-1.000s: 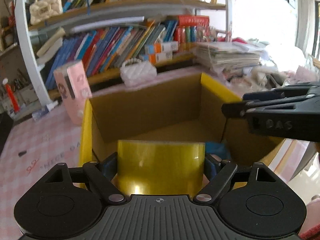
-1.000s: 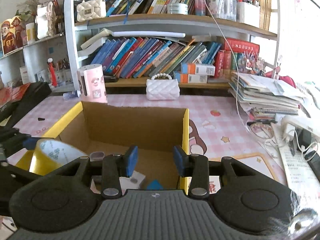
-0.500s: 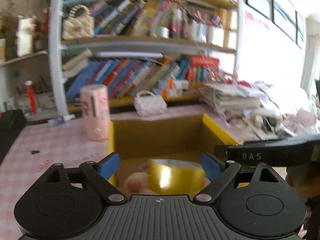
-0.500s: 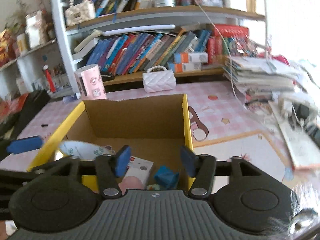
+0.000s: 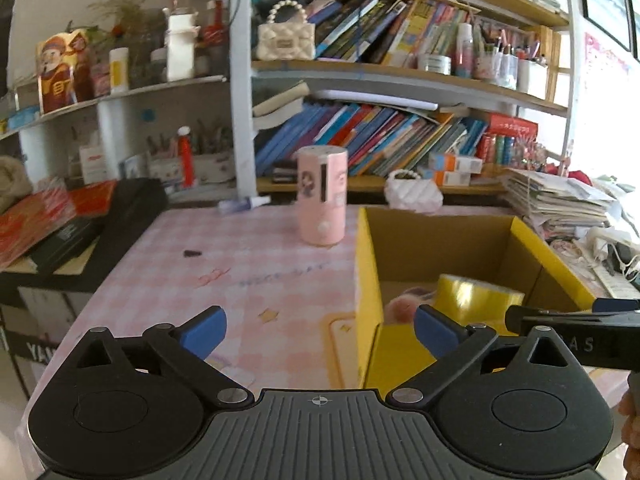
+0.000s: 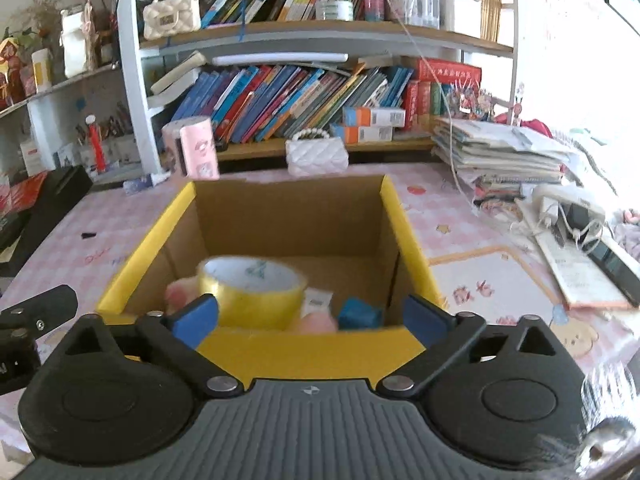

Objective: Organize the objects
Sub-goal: 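Withdraw both open tools from the yellow box back over the table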

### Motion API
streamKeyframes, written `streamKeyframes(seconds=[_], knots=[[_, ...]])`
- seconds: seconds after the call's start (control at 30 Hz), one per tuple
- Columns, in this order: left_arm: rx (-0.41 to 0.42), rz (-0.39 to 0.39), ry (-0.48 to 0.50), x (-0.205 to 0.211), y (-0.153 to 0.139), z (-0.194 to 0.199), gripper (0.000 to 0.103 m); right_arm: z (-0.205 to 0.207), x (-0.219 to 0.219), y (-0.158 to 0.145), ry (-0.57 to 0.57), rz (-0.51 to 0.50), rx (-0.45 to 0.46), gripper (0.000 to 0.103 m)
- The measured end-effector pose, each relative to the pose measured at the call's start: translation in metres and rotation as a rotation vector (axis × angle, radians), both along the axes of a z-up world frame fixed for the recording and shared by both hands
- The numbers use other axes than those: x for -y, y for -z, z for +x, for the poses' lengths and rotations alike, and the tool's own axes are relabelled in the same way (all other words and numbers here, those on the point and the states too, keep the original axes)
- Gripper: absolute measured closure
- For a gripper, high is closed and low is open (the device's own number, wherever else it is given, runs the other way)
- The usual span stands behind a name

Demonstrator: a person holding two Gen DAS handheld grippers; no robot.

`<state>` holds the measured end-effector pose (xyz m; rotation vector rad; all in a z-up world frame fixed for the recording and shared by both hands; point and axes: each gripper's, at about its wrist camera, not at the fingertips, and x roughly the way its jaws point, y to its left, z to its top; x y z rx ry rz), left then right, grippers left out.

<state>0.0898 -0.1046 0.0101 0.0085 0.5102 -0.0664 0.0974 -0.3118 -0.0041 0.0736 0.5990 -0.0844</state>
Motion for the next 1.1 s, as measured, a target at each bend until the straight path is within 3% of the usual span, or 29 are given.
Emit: streamKeyframes(seconds=[0.33, 0.7, 1.1], knots=[[-0.033, 0.043, 0.010, -0.019, 0.008, -0.039, 0.000, -0.035, -0.041, 0.007, -0.001, -0.088, -0.018, 0.000], [-0.120, 0.015, -0.011, -0.043, 0.021, -0.076, 0.000, -0.081, -0.073, 0.020, -0.008, -0.104, -0.082, 0.000], [-0.090, 0.072, -0.004, -0.050, 0.020, -0.106, 0.000, -0.114, -0.085, 0.026, 0.034, -0.083, -0.106, 0.000]])
